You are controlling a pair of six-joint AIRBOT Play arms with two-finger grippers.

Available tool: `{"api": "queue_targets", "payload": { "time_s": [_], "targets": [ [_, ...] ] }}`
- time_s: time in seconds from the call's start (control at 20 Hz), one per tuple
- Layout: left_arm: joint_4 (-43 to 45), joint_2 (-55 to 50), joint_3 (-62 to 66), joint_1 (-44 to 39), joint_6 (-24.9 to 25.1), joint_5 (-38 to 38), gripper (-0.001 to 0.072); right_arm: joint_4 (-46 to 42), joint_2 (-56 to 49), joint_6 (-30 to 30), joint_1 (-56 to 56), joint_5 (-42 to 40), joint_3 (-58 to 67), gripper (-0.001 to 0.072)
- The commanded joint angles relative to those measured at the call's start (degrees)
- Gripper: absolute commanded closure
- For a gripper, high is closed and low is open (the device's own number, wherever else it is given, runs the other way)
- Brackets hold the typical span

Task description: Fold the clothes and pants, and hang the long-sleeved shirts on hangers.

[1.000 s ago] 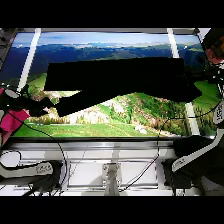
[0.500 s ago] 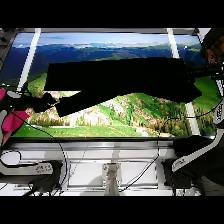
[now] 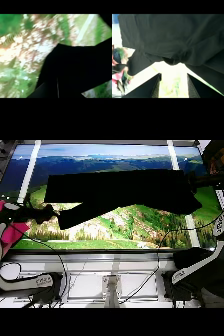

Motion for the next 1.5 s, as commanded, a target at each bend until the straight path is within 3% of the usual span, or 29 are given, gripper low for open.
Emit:
{"api": "queue_targets", "payload": {
  "time_s": [0.0, 0.1, 0.15, 0.25, 0.3, 0.35, 0.4, 0.5, 0.65, 0.8, 0.95, 1.2, 1.45],
  "targets": [
    [-9.4, 10.5, 0.9, -0.1, 4.1, -1.4, 0.0704, -8.6, 0.0, 1.2, 0.0, -2.4, 0.3, 0.0349],
    [-9.9, 19.7, 1.5, -0.6, 4.0, -1.3, 0.0705, -17.8, 0.0, 6.5, -0.4, -5.1, 1.2, 0.0387],
    [-10.1, 24.3, 1.8, -1.0, 4.0, -1.3, 0.0705, -21.2, 0.0, 9.4, -1.0, -6.3, 1.9, 0.0478],
    [-10.2, 33.4, 1.9, -2.7, 3.1, -1.2, 0.0705, -24.3, 0.0, 13.9, -2.6, -8.5, 3.0, 0.05],
    [-10.1, 37.6, 1.9, -3.7, 2.5, -1.2, 0.0705, -24.3, 0.0, 15.1, -3.3, -8.9, 3.3, 0.0468],
    [-10.1, 40.9, 1.9, -4.5, 1.7, -1.2, 0.0706, -24.3, 0.0, 16.0, -4.0, -8.9, 3.4, 0.035],
    [-10.1, 43.9, 1.9, -4.9, -0.6, -1.2, 0.0706, -24.7, 0.0, 16.7, -4.6, -8.3, 3.3, 0.0303],
    [-8.4, 48.1, 1.9, -4.9, -7.3, -1.5, 0.0705, -27.0, 0.0, 18.2, -5.5, -5.9, 3.3, 0.0303],
    [-2.8, 50.2, 1.9, -4.9, -12.7, -1.9, 0.0706, -33.2, 0.0, 21.3, -6.9, -1.6, 3.3, 0.0302],
    [6.2, 47.0, 1.9, -4.9, -15.6, -1.9, 0.0706, -39.2, -0.2, 23.4, -8.2, 2.0, 3.3, 0.0236],
    [11.4, 37.2, 1.9, -4.9, -15.6, -0.7, 0.0705, -38.1, -1.9, 23.9, -8.7, 6.3, 3.2, 0.0236],
    [11.8, 15.6, 2.6, -4.9, -11.5, 16.8, 0.0705, -26.2, -6.1, 22.4, -10.0, 6.3, 3.2, 0.0237],
    [11.3, -1.5, 7.8, -5.9, -11.6, 27.7, 0.0704, -24.9, -8.3, 22.6, -11.8, 6.3, 3.2, 0.0237]
  ]
}}
